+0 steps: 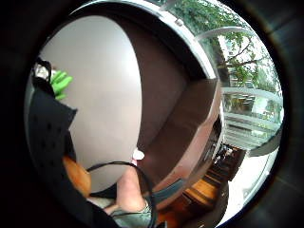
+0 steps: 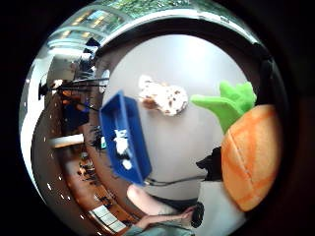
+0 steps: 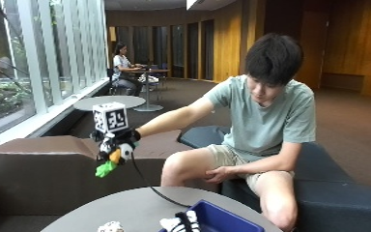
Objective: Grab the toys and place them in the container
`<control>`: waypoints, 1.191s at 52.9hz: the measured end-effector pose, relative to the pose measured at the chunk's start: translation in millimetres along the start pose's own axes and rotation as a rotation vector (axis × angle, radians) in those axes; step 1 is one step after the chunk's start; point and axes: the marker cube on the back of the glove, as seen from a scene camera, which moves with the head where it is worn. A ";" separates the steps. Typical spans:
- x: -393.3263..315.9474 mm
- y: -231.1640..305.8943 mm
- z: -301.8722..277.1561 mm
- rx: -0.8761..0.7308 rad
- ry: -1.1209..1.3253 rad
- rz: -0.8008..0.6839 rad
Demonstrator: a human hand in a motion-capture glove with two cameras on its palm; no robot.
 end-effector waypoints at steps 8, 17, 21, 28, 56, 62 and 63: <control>-40.4 22.3 -95.2 0.113 -0.008 -0.074; -106.0 55.4 -172.1 0.220 0.002 -0.140; -140.1 68.7 -188.7 0.233 -0.026 -0.178; -198.5 86.1 -199.9 0.258 -0.023 -0.259; -377.7 116.6 -148.9 0.079 -0.046 -0.470; -375.5 124.3 -131.1 0.003 0.031 -0.515; -374.9 125.2 -128.8 -0.012 0.036 -0.522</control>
